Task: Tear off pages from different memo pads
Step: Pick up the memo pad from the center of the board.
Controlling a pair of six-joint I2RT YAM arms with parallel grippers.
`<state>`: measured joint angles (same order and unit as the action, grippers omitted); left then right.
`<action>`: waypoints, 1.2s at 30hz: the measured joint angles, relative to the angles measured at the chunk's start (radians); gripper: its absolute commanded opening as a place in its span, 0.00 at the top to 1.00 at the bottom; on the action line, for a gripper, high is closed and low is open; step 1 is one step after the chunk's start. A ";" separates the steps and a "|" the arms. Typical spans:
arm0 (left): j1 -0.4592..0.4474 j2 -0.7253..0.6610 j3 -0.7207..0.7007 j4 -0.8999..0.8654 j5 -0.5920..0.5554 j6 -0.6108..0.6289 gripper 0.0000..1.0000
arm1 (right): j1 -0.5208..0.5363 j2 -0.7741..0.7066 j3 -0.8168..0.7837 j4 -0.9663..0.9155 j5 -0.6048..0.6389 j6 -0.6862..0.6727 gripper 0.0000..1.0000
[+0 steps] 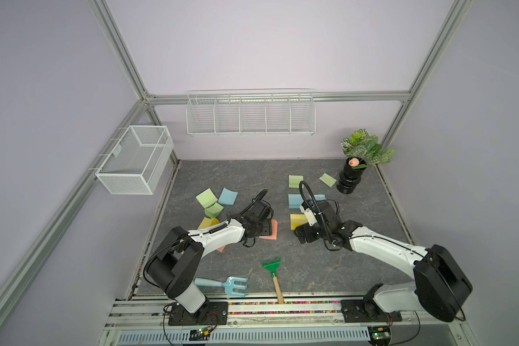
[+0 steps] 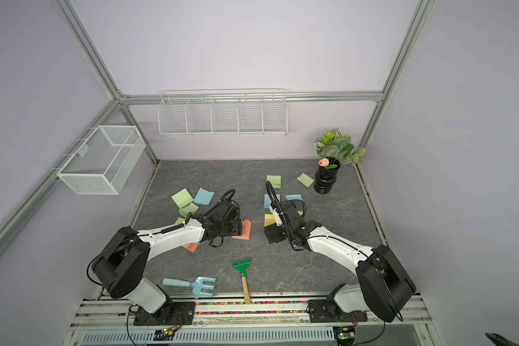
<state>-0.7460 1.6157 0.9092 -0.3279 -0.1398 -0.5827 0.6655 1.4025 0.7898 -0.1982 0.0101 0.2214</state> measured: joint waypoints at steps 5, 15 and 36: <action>0.000 -0.008 -0.018 -0.002 -0.018 0.000 0.31 | 0.006 0.120 0.131 -0.011 -0.008 -0.014 0.11; 0.004 -0.023 -0.039 0.004 -0.020 0.000 0.31 | 0.027 0.397 0.395 -0.049 -0.049 -0.024 0.11; 0.018 -0.285 -0.152 -0.010 -0.067 -0.033 0.30 | 0.061 0.640 0.609 -0.227 -0.052 -0.380 0.11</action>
<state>-0.7277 1.3304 0.7570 -0.3378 -0.2070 -0.6159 0.7265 2.0426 1.3991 -0.4252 -0.0422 -0.1589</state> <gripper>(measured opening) 0.699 0.890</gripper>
